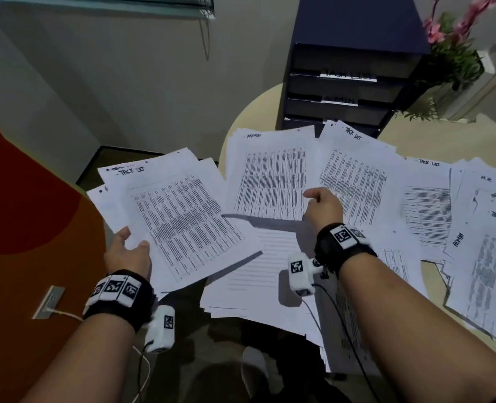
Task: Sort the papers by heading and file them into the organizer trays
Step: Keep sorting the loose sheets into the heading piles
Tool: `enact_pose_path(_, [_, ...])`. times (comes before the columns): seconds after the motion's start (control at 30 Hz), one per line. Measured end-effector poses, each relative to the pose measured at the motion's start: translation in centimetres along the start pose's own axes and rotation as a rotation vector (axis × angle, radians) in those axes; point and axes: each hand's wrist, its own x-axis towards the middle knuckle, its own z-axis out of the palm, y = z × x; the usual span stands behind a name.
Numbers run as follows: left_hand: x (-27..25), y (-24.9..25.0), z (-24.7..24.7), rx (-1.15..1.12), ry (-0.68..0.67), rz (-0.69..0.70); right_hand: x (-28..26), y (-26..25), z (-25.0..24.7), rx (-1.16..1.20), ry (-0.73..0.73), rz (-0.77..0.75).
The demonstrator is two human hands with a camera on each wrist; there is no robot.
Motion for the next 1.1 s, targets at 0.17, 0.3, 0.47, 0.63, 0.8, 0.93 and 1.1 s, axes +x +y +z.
enact_pose_path(0.17, [3.6, -2.7, -1.0, -0.067, 0.044, -0.079, 1.7, 0.0, 1.4, -0.285, -0.232, -0.048])
enact_pose_path(0.3, [0.8, 0.1, -1.5, -0.112, -0.008, -0.054, 2.2, -0.3, 1.9, -0.48, -0.2, -0.059])
enact_pose_path(0.47, [-1.6, 1.2, 0.3, -0.145, -0.178, -0.035, 0.0, -2.1, 0.5, -0.434, -0.137, -0.104])
enact_pose_path(0.63, [-5.7, 2.1, 3.5, -0.117, -0.375, 0.024, -4.2, -1.9, -3.0, 0.182, -0.451, 0.154])
enact_pose_path(0.8, [-9.7, 2.1, 7.1, -0.129, -0.558, 0.039, -6.4, 2.7, -6.4, 0.27, -0.25, 0.156])
enact_pose_path(0.93, [-12.2, 1.6, 9.0, -0.022, -0.656, 0.126, -6.8, 6.4, -9.7, 0.152, -0.091, 0.114])
enact_pose_path(1.1, [-14.1, 0.7, 10.4, 0.014, -0.686, 0.137, -7.5, 11.7, -13.2, 0.132, 0.031, 0.158])
